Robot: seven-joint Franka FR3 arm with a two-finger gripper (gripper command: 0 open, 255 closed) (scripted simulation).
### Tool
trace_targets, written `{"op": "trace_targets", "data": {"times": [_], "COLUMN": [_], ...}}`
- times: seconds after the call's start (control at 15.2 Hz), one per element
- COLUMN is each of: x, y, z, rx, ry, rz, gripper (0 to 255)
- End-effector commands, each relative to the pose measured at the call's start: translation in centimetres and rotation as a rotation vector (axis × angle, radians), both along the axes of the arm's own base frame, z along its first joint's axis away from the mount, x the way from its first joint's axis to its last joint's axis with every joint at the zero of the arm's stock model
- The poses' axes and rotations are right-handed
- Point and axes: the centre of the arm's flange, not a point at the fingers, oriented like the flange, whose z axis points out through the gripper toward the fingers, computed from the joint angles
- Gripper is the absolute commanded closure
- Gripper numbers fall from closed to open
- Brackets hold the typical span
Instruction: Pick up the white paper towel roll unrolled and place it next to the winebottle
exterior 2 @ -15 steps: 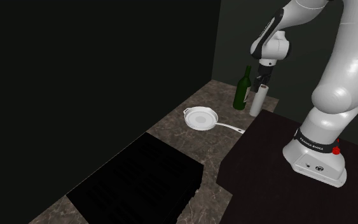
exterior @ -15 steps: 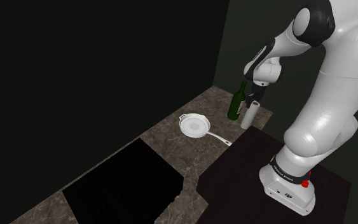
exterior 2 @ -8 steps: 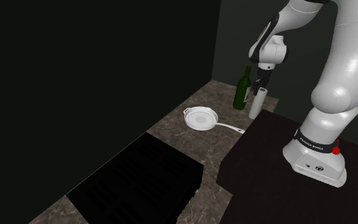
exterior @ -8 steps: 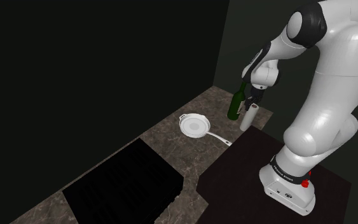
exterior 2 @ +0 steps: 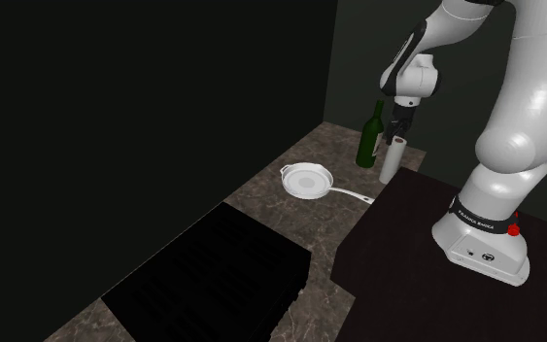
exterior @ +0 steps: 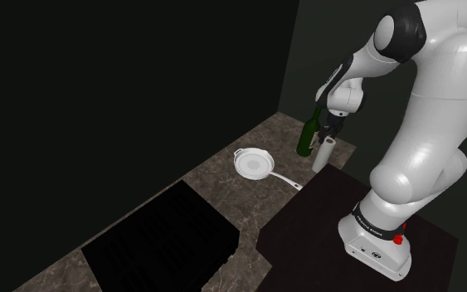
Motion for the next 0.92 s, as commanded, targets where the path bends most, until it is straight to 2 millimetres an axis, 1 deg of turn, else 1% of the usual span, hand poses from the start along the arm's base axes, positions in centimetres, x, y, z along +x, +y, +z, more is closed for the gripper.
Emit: {"op": "trace_targets", "data": {"times": [0.0,0.07,0.26,0.33,0.86], "x": [0.0,0.0,0.1,0.1,0.1], "y": [0.0,0.0,-0.2,-0.3,-0.3], "z": [0.0,0.0,4.0,5.0,5.0], "rx": [0.000,0.000,0.000,0.000,0.000], "ry": [0.000,0.000,0.000,0.000,0.000], "rz": [0.000,0.000,0.000,0.000,0.000], "gripper": [0,0,0,0,0]}}
